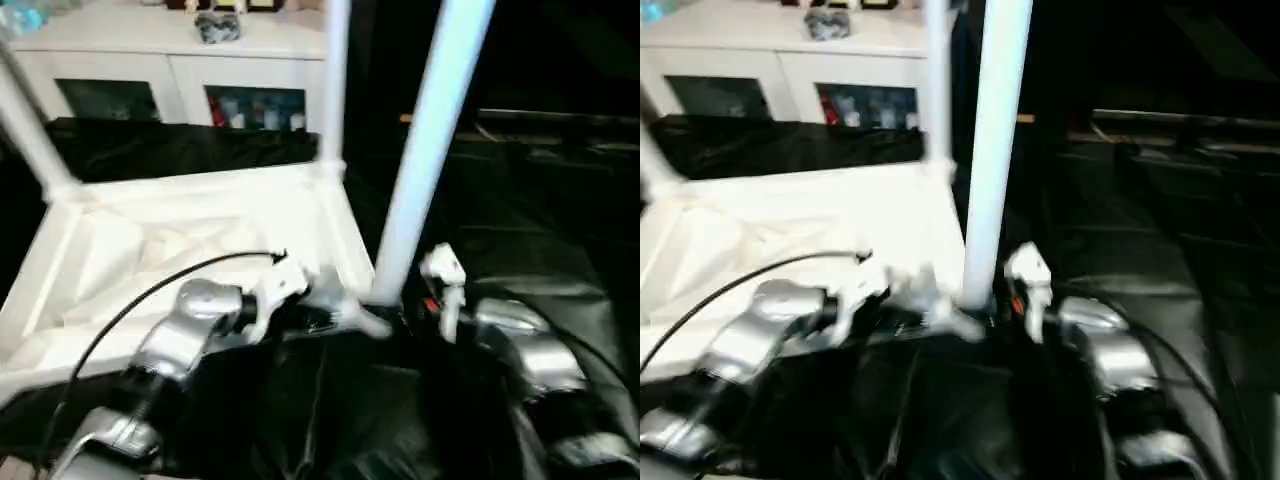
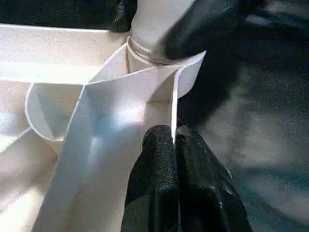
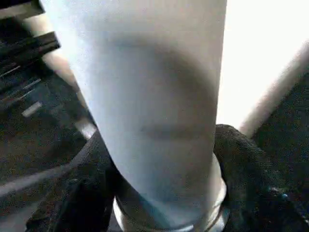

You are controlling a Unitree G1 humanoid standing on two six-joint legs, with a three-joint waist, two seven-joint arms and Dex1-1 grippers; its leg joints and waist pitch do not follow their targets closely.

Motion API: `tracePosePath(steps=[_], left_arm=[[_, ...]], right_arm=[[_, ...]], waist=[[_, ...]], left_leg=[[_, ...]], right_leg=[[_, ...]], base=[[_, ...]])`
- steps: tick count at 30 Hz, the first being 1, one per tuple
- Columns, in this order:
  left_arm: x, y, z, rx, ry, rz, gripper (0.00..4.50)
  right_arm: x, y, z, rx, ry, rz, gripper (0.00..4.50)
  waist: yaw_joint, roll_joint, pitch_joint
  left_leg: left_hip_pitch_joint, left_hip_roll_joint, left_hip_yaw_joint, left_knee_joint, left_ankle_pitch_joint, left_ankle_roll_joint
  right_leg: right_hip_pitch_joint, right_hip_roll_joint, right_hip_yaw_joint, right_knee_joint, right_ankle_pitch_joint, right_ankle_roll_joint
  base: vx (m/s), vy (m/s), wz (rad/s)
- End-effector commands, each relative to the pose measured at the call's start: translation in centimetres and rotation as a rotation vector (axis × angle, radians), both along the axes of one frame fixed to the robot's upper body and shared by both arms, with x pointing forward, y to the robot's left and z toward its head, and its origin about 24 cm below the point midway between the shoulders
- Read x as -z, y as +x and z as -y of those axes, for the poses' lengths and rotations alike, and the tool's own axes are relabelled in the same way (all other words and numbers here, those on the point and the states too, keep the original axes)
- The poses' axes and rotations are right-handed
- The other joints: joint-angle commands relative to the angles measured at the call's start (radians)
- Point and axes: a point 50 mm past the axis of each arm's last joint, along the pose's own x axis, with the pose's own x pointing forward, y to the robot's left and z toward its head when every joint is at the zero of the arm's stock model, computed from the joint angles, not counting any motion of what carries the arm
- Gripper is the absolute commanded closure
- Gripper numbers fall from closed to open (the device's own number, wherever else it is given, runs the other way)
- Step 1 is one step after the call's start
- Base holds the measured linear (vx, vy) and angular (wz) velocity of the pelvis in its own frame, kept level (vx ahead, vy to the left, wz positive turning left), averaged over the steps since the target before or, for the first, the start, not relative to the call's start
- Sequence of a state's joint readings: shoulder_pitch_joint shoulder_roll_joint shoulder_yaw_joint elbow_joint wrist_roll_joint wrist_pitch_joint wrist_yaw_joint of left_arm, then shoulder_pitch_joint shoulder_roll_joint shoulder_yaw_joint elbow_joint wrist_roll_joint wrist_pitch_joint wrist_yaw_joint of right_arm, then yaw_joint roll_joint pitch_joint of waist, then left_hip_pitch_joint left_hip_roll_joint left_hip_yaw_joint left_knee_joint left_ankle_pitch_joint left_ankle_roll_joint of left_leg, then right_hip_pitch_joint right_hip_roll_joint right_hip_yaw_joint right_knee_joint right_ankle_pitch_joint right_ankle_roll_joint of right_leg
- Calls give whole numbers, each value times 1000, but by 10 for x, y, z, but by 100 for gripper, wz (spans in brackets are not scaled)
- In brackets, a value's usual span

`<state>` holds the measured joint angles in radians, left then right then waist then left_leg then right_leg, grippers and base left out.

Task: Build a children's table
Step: Rotate leg to tighten

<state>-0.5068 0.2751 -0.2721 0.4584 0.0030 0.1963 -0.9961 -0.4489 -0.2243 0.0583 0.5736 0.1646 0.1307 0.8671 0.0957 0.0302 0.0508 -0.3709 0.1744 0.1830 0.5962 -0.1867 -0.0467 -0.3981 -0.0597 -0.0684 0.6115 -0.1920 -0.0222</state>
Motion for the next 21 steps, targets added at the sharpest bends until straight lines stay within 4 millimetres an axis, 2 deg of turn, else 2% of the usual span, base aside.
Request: tracePosePath(steps=[1,5,6,7,8,9,10,12,15,16,19,21], left_arm=[[-23,15,21,-75,-60,129,450],[-25,18,32,-128,-66,152,450],[-26,18,41,-149,-84,158,450],[-25,16,45,-142,-92,159,450],[-24,15,47,-136,-93,159,450],[-24,15,47,-135,-93,159,450],[-22,12,49,-114,-94,154,450],[-21,10,47,-100,-92,151,450],[-20,8,42,-75,-94,150,450],[-20,7,39,-60,-94,149,450],[-20,3,32,-24,-99,138,450],[-21,1,29,-4,-103,131,450]], right_arm=[[12,0,-27,33,-31,-25,191],[12,10,-37,212,-16,-30,191],[10,14,-49,266,-13,-21,191],[8,15,-53,271,-11,-12,191],[7,15,-58,244,0,5,191],[6,15,-59,239,1,8,156],[4,15,-61,216,26,13,135],[2,14,-61,194,61,3,118],[0,15,-56,175,39,30,102],[-1,15,-54,164,20,46,83],[-3,16,-47,122,22,57,76],[-5,15,-45,97,36,54,76]], waist=[[-9,-14,-56],[-14,-13,-61],[-14,-11,-62],[-18,-12,-64],[-17,-11,-65],[-17,-12,-66],[-15,-12,-68],[-15,-10,-69],[-15,-12,-66],[-15,-11,-64],[-19,-13,-63],[-20,-13,-64]], left_leg=[[15,57,-31,-77,-231,10],[10,58,-28,-74,-193,25],[10,58,-28,-74,-187,27],[8,56,-26,-72,-154,30],[9,56,-25,-70,-155,34],[7,56,-24,-68,-152,39],[6,57,-24,-66,-125,58],[6,57,-23,-65,-109,72],[6,57,-22,-66,-128,78],[6,58,-23,-68,-149,70],[5,59,-25,-70,-160,63],[6,59,-24,-68,-159,70]], right_leg=[[42,-99,51,-99,-412,-150],[43,-96,55,-91,-319,-160],[42,-96,55,-88,-298,-167],[45,-95,54,-84,-244,-181],[45,-97,55,-83,-236,-184],[46,-97,56,-82,-223,-189],[48,-95,56,-74,-166,-198],[48,-93,55,-70,-121,-212],[50,-95,54,-74,-144,-215],[50,-96,54,-77,-185,-209],[51,-97,55,-78,-207,-204],[50,-97,56,-78,-204,-206]], base=[[0,0,0],[0,0,0],[0,0,0],[0,0,0],[0,0,0],[0,0,0],[0,0,0],[0,0,0],[0,0,0],[0,0,0],[0,0,0],[0,0,0]])
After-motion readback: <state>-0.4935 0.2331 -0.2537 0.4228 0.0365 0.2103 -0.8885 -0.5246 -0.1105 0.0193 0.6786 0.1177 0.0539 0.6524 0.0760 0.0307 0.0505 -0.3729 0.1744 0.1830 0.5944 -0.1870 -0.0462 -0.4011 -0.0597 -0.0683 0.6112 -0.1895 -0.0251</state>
